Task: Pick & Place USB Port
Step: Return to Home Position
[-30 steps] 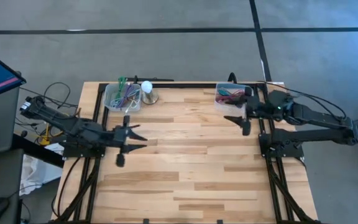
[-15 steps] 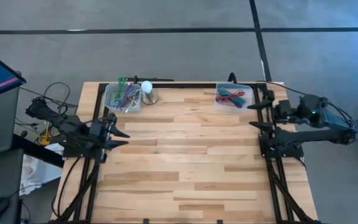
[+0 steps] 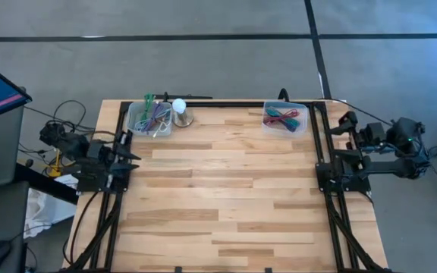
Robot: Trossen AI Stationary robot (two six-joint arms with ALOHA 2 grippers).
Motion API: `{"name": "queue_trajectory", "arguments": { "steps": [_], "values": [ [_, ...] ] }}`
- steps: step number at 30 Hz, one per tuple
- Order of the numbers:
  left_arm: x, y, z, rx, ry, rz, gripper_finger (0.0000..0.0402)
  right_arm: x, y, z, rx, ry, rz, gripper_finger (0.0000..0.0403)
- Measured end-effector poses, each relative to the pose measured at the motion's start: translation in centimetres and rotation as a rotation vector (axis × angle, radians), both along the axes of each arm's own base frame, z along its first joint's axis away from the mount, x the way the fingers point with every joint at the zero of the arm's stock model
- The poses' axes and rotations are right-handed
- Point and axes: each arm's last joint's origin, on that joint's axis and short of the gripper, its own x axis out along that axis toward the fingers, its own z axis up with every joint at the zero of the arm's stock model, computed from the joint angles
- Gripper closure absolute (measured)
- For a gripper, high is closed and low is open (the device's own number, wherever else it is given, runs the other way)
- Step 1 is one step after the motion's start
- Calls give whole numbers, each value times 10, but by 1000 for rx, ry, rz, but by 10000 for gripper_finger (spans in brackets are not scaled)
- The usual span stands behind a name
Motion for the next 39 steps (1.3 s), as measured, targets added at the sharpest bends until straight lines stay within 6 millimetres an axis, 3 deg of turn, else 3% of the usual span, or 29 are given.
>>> {"name": "queue_trajectory", "arguments": {
  "steps": [4,7,19,28,39],
  "values": [
    [-6,2,0,26,-28,-46,303,-7,0,-13,1,-30,-3,112],
    [-10,3,-1,42,-39,-103,303,-2,0,-20,12,2,-2,112],
    [-28,12,-1,40,-72,-181,303,4,0,-25,11,2,-6,112],
    [-25,10,-8,41,-30,-194,303,5,0,-27,9,13,-6,112],
    [-5,-3,-46,72,30,-192,303,29,-1,-53,5,42,-26,112]
  ]
}}
